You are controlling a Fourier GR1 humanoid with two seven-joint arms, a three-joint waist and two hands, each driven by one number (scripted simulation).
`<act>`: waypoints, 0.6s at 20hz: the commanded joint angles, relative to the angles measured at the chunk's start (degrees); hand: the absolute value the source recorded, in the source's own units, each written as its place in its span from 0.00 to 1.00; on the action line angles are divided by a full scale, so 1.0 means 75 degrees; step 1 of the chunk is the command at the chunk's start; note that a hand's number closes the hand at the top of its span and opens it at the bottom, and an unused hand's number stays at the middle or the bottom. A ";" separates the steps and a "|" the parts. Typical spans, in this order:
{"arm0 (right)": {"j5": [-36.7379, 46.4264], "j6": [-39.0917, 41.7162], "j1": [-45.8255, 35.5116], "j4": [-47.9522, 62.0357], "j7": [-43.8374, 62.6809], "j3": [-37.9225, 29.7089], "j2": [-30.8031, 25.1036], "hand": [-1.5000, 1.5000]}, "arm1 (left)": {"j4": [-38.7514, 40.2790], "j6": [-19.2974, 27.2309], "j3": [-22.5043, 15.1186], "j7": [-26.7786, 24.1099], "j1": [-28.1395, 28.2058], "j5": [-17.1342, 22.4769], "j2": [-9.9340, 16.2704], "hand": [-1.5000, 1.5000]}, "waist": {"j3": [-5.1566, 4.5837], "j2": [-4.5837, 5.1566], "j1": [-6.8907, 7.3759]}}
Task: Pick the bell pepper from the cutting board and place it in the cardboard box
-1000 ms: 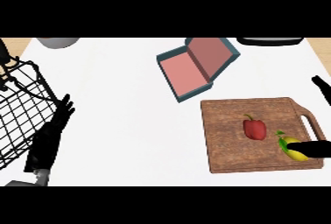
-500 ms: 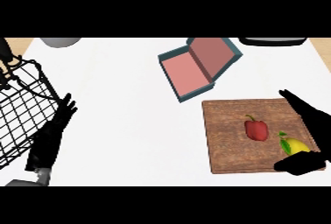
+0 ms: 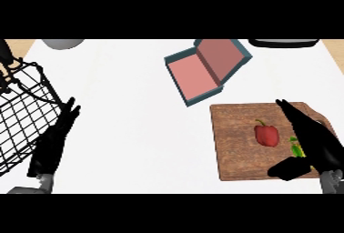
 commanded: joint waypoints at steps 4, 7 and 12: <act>0.0431 0.0403 0.0626 0.0157 -0.0560 -0.0632 0.0265 0.00 | 0.0061 -0.0076 0.0360 0.0229 -0.0118 -0.0478 -0.0391 0.50 | -0.0002 0.0003 -0.0022; 0.0786 0.0459 0.0331 0.0612 -0.0841 -0.0713 0.0713 0.00 | -0.0532 -0.0263 0.0413 0.0665 0.0139 -0.0680 -0.0428 0.50 | -0.0001 0.0003 0.0004; 0.1443 0.0323 0.0299 0.0973 -0.1006 -0.0605 0.1107 0.00 | -0.0781 -0.0496 0.0737 0.0614 0.0172 -0.0709 -0.0457 0.50 | 0.0000 0.0004 0.0017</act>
